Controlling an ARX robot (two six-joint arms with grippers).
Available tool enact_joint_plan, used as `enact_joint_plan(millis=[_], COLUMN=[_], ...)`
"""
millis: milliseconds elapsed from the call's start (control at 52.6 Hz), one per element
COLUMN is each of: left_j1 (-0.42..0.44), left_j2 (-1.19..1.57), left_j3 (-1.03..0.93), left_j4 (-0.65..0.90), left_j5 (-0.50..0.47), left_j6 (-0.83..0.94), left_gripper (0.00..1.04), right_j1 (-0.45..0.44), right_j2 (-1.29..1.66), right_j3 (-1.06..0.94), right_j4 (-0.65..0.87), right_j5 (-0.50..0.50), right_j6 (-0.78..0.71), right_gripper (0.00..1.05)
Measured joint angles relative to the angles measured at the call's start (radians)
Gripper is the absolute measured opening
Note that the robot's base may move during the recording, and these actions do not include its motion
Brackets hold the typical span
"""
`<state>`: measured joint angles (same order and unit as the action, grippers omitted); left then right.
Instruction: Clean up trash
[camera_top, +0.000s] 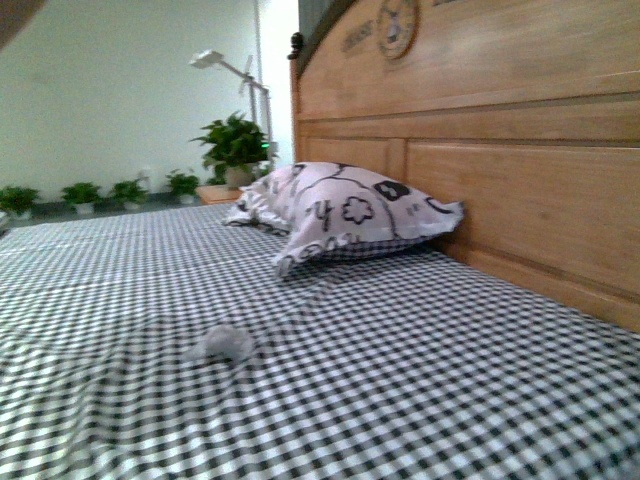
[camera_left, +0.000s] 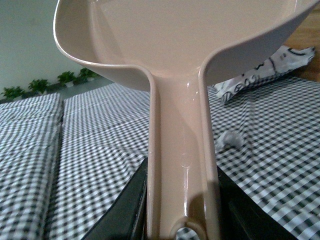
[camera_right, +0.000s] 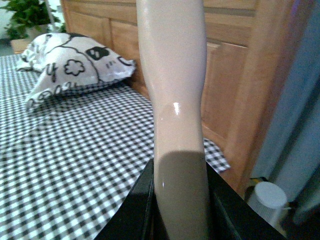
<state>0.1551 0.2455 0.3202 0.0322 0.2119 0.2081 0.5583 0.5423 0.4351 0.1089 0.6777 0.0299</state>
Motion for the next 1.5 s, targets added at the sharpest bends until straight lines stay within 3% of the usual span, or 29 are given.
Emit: enact_joint_plan(millis=[513, 589, 665, 798, 969, 1501], left_j1=[0.001, -0.024, 0.000, 0.042, 0.027, -0.110], left_j2=[-0.002, 0.034, 0.084, 0.266, 0.606, 1.122], left_j3=[-0.001, 0.065, 0.113, 0.143, 0.273, 0.484], left_j4=[-0.002, -0.182, -0.293, -0.173, 0.048, -0.005], left_j5=[0.000, -0.101, -0.085, 0.012, 0.102, 0.188], left_j6=[-0.004, -0.042, -0.045, 0.034, 0.225, 0.550], left_gripper=[0.28, 0.28, 0.28, 0.28, 0.28, 0.28], right_j1=[0.002, 0.002, 0.002, 0.002, 0.002, 0.002], right_j2=[0.006, 0.005, 0.003, 0.003, 0.003, 0.003], right_j3=[-0.002, -0.002, -0.002, -0.002, -0.002, -0.002], right_j4=[0.000, 0.000, 0.000, 0.000, 0.000, 0.000], right_j5=[0.003, 0.001, -0.001, -0.001, -0.001, -0.001], right_j6=[0.000, 0.000, 0.000, 0.000, 0.000, 0.000], right_gripper=[0.21, 0.21, 0.21, 0.21, 0.21, 0.21])
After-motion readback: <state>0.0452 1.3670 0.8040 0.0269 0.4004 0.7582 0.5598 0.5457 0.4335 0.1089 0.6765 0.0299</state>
